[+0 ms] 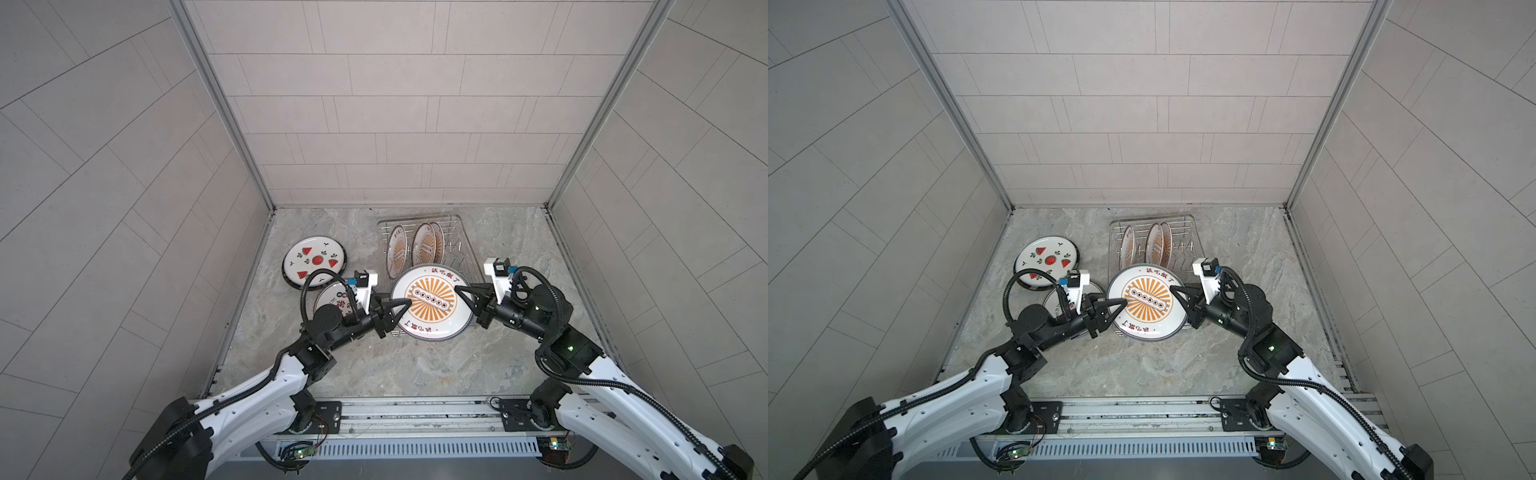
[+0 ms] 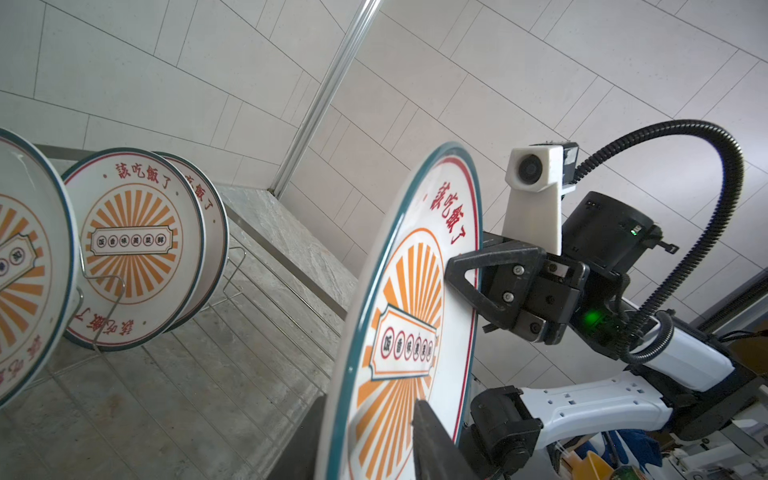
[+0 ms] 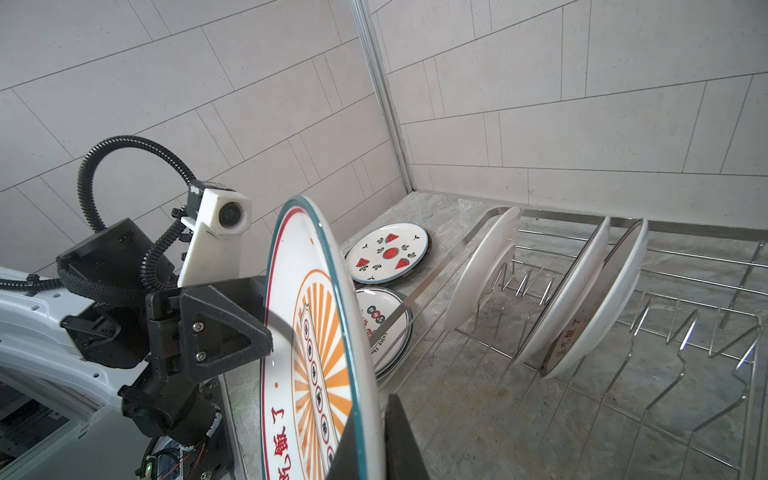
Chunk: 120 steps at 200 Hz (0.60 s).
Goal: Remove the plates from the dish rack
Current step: 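Bring the sunburst plate to the left gripper and close the left gripper on its rim, then set the sunburst plate on the red-lettered stack with the left gripper while the right withdraws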
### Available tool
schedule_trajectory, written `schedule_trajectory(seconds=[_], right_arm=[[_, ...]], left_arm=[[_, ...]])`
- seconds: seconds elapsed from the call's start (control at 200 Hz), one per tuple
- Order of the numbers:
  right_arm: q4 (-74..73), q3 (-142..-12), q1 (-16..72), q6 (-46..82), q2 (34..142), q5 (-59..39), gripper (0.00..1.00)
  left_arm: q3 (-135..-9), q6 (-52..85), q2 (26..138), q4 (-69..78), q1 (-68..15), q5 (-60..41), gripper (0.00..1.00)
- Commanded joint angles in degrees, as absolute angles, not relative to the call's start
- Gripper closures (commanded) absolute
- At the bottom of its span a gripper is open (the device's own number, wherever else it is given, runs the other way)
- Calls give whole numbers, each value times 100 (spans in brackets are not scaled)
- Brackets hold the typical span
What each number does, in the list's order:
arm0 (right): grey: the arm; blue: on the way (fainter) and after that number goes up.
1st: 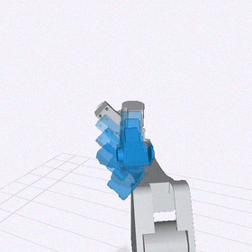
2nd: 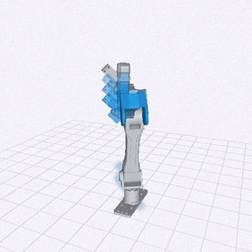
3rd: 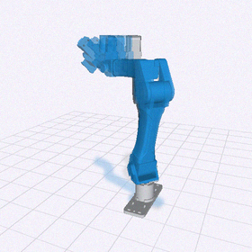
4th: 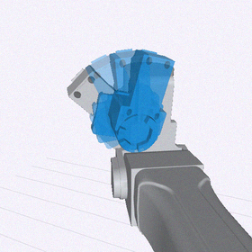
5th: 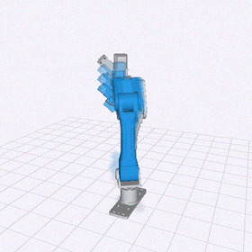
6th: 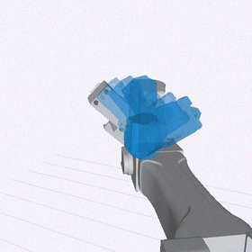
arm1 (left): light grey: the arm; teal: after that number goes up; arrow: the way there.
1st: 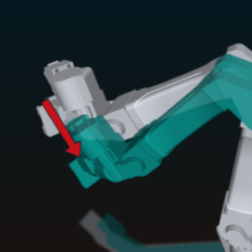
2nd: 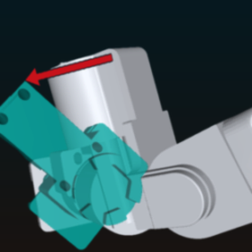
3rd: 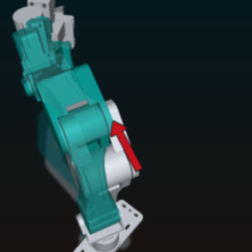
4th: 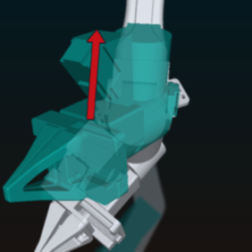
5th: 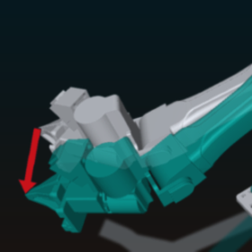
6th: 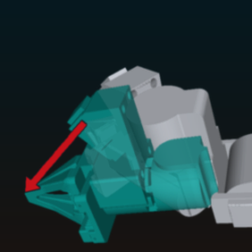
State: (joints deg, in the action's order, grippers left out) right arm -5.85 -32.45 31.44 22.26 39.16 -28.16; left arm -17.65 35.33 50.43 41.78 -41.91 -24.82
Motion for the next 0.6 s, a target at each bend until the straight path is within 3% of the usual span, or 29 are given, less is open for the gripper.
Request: schedule_trajectory(seconds=[0.0, 0.175, 0.365, 0.596], right_arm=[[-985, -3393, 3121, 2188, 3932, -2826, 92], [-977, -3397, 3122, 2168, 3921, -2804, 92], [-984, -3380, 3121, 2171, 3913, -2804, 91], [-910, -3410, 3123, 2127, 3911, -2979, 82]], left_arm=[[-1892, 3525, 5024, 4176, -4210, -2616, 74], [-1874, 3629, 5055, 4192, -4215, -2751, 91], [-1819, 3712, 4984, 4241, -4210, -2662, 100], [-1802, 3888, 5123, 4473, -4212, -2672, 100]])
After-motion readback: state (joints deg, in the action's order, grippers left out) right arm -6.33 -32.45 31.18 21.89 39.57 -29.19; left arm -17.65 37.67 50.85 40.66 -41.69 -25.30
